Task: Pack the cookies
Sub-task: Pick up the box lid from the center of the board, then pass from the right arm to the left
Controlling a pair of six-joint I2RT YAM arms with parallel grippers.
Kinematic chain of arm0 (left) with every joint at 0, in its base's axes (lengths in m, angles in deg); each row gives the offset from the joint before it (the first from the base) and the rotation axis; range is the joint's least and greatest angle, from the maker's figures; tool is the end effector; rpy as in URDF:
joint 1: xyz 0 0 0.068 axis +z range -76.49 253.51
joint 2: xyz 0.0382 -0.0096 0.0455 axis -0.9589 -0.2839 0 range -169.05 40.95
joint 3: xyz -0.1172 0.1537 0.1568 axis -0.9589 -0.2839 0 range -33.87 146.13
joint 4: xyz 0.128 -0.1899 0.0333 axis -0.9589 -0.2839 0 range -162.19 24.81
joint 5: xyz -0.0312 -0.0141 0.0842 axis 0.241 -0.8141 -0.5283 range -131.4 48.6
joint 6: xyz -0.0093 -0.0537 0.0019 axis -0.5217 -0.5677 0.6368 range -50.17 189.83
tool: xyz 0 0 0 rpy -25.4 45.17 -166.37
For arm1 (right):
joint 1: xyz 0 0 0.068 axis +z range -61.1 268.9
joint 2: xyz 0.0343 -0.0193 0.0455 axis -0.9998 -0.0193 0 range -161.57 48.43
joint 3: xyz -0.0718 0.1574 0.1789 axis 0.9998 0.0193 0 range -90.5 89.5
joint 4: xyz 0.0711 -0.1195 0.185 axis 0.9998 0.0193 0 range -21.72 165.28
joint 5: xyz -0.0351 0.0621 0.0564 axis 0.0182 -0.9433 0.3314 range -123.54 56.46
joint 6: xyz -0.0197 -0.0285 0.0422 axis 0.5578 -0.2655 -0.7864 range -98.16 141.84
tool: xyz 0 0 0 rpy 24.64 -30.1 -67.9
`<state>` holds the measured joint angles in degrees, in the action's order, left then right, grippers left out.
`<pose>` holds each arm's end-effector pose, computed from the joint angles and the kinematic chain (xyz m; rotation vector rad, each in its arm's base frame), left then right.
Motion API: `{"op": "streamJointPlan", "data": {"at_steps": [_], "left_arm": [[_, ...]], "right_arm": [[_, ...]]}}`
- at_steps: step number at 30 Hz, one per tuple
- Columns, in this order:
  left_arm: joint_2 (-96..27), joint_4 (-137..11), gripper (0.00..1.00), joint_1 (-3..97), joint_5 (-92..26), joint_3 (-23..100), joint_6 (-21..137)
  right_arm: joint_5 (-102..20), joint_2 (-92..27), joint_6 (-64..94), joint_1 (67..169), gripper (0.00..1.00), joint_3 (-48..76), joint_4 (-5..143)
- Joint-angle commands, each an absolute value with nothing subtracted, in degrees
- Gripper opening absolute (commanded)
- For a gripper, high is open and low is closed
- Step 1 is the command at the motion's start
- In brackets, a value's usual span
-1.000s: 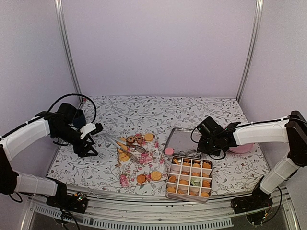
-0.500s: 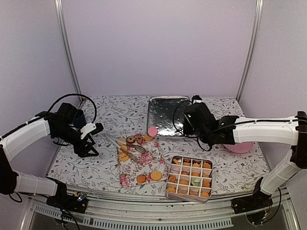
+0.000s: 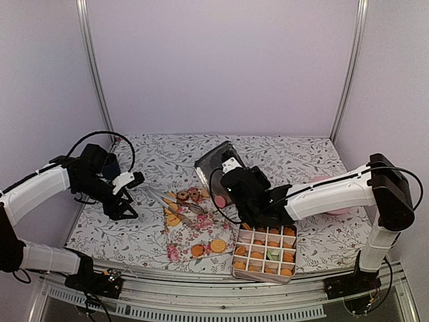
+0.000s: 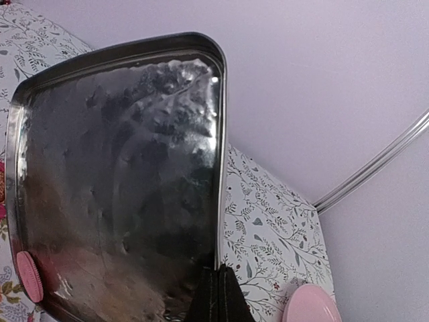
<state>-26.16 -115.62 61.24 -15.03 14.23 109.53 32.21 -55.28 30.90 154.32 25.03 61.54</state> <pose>0.1775 -0.0551 0.2214 1.2605 2.3298 -0.4886 0.1777 0.3084 0.2101 -0.5556 1.7388 -0.5344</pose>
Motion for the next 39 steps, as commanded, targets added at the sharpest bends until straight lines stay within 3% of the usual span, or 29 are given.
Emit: {"op": "streamJointPlan", "data": {"at_steps": [1, 6, 9, 12, 13, 15, 23, 31, 35, 39], "left_arm": [[-26.6, -116.0, 0.71, 60.5, -13.8, 16.4, 108.7], [-28.2, -116.6, 0.72, 59.6, -11.5, 19.5, 107.7], [-29.5, -116.7, 0.72, 58.6, -10.8, 21.8, 107.1], [-30.7, -116.9, 0.72, 58.2, -9.9, 23.5, 106.8], [-31.0, -117.0, 0.72, 57.9, -9.7, 23.9, 106.6], [-31.4, -116.9, 0.72, 57.5, -9.4, 24.5, 106.5], [-31.4, -116.8, 0.72, 56.3, -9.6, 25.0, 106.1], [-31.6, -118.0, 0.73, 53.7, -9.4, 29.1, 105.6], [-33.9, -120.0, 0.74, 52.1, -6.1, 35.6, 105.1], [-36.2, -121.9, 0.74, 49.6, -5.1, 43.3, 104.7]], "right_arm": [[37.8, -54.0, 44.6, 155.4, 0.00, 25.7, 48.3], [38.0, -52.6, 49.8, 158.4, 0.00, 27.3, 40.9], [37.4, -53.6, 69.0, 160.7, 0.00, 33.1, 10.3], [33.7, -61.7, 104.5, 163.2, 0.00, 36.4, -32.6], [32.6, -64.9, 117.7, 163.6, 0.00, 35.4, -36.2], [31.9, -67.8, 126.7, 164.5, 0.00, 33.9, -36.7], [30.2, -70.0, 128.4, 165.4, 0.00, 29.3, -36.7], [34.2, -58.7, 119.2, 166.2, 0.00, 27.1, -34.5], [35.3, -50.8, 109.2, 170.5, 0.00, 29.8, -20.4], [36.1, -44.1, 89.5, 174.6, 0.00, 30.6, 10.4]]}}
